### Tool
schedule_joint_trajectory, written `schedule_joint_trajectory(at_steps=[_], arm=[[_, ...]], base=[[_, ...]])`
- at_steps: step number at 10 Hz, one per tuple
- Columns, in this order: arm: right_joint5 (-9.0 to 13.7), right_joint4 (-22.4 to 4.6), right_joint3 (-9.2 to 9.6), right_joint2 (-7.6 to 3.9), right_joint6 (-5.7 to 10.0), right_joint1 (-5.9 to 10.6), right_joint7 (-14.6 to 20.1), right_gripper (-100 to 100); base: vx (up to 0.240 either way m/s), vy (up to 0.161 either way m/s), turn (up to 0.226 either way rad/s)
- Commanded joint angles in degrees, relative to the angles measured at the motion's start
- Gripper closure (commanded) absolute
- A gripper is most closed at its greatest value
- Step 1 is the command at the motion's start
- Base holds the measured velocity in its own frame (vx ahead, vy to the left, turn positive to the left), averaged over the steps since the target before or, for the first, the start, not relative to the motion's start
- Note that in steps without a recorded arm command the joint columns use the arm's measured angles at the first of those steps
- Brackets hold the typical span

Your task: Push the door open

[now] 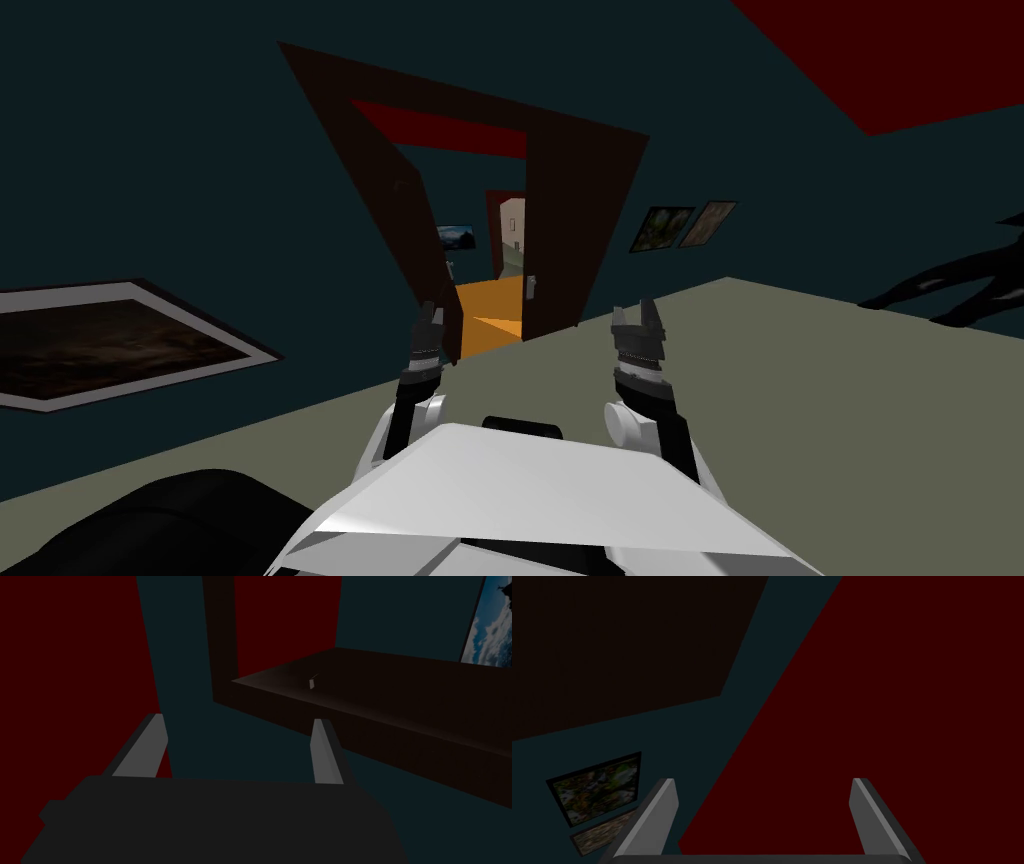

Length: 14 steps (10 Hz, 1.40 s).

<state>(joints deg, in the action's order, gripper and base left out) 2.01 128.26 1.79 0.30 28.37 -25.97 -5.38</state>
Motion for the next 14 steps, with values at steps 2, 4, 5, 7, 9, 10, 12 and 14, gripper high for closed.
schedule_joint_trajectory(at_steps=[2,4,5,7,9,10,12,14], arm=[[-0.2,-4.0,0.17,-0.46,-0.68,2.49,0.3,-100],[-0.3,-7.1,0.40,-0.82,-1.12,4.20,0.5,-100],[-0.4,-8.8,0.52,-0.98,-1.35,5.11,0.7,-100],[-0.6,-12.2,0.76,-1.29,-1.84,7.00,1.0,-100],[-0.7,-15.6,1.02,-1.55,-2.36,9.01,1.3,-100],[-0.8,-17.3,1.16,-1.66,-2.62,10.04,1.4,-100],[-0.9,-19.7,1.30,-1.73,-2.89,11.11,1.6,-100],[-1.1,-23.2,1.57,-1.88,-3.44,13.25,1.9,-100]], base=[[0.085,-0.025,0.042],[0.096,-0.033,0.049],[0.105,-0.043,0.063],[0.089,-0.043,0.053],[0.097,-0.047,0.059],[0.099,-0.052,0.058],[0.057,-0.034,0.027],[0.078,-0.043,0.069]])
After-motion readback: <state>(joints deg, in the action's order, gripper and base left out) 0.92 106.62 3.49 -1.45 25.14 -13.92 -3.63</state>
